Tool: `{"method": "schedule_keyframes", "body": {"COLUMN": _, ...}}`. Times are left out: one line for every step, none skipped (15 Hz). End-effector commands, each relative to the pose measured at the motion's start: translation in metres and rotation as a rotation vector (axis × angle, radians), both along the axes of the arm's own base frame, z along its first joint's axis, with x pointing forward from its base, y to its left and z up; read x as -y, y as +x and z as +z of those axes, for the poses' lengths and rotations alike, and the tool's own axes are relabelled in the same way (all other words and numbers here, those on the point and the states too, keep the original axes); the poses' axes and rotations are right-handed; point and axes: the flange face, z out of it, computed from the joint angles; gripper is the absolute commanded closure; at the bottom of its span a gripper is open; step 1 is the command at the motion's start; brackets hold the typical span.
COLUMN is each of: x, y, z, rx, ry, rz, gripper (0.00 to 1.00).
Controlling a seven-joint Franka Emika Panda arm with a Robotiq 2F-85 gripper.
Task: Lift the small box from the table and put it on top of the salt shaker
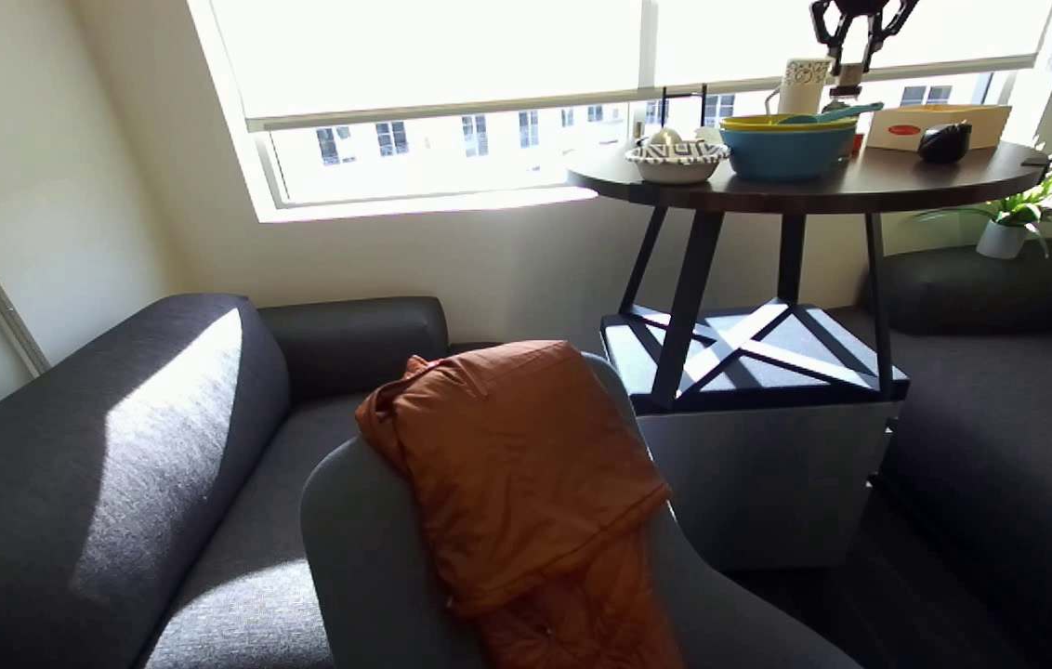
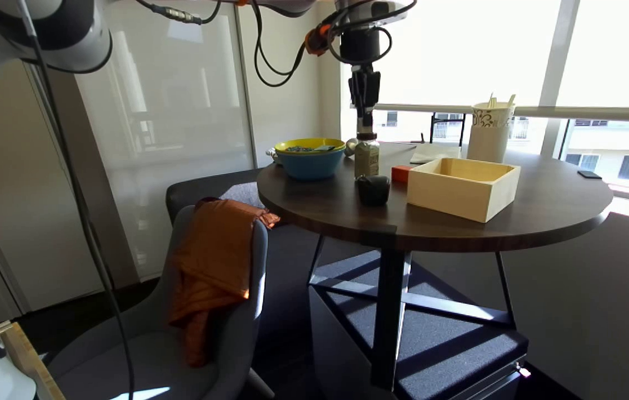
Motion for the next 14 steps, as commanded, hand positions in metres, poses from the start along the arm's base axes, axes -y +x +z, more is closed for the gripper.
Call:
{"method": "schedule_keyframes", "body": {"x": -0.002, "y": 0.003, "z": 0.002, "rx": -0.005, "ry": 0.002, "rz": -0.002, "gripper": 0.28}}
{"method": "schedule_keyframes", "body": {"x": -0.002, "y": 0.002, "z": 0.003, "rx": -0.006, "ry": 0.003, "rz": -0.002, "gripper": 0.22}}
{"method": "schedule_keyframes", "body": {"x": -0.002, "y": 0.001, "z": 0.006, "rx": -0.003, "ry": 0.001, "rz": -0.004, "gripper": 0.14}}
{"method": "schedule_keyframes", "body": {"x": -0.002, "y": -0.002, "z": 0.012, "rx": 0.001, "ry": -0.002, "rz": -0.005, "gripper": 0.08}}
{"method": "schedule_keyframes", "body": {"x": -0.002, "y": -0.007, "z": 0.02, "rx": 0.0, "ry": -0.006, "rz": -0.003, "gripper": 0.02}}
{"method": "schedule_keyframes", "body": {"x": -0.002, "y": -0.015, "z": 0.03, "rx": -0.005, "ry": -0.01, "rz": 0.011, "gripper": 0.0}}
{"method": "schedule_keyframes", "body": {"x": -0.001, "y": -0.027, "z": 0.044, "rx": -0.022, "ry": -0.029, "rz": 0.04, "gripper": 0.0}}
{"method": "schedule_keyframes", "body": {"x": 0.0, "y": -0.04, "z": 0.056, "rx": -0.056, "ry": -0.036, "rz": 0.095, "gripper": 0.0}}
{"method": "schedule_keyframes", "body": {"x": 0.003, "y": -0.056, "z": 0.071, "rx": -0.076, "ry": -0.051, "rz": 0.168, "gripper": 0.0}}
{"method": "schedule_keyframes", "body": {"x": 0.005, "y": -0.069, "z": 0.086, "rx": -0.079, "ry": -0.072, "rz": 0.22, "gripper": 0.0}}
{"method": "schedule_keyframes", "body": {"x": 0.008, "y": -0.083, "z": 0.103, "rx": -0.068, "ry": -0.087, "rz": 0.279, "gripper": 0.0}}
{"method": "schedule_keyframes", "body": {"x": 0.012, "y": -0.097, "z": 0.12, "rx": -0.044, "ry": -0.102, "rz": 0.336, "gripper": 0.0}}
{"method": "schedule_keyframes", "body": {"x": 0.013, "y": -0.109, "z": 0.134, "rx": -0.017, "ry": -0.117, "rz": 0.387, "gripper": 0.0}}
{"method": "schedule_keyframes", "body": {"x": 0.015, "y": -0.119, "z": 0.148, "rx": 0.019, "ry": -0.123, "rz": 0.433, "gripper": 0.0}}
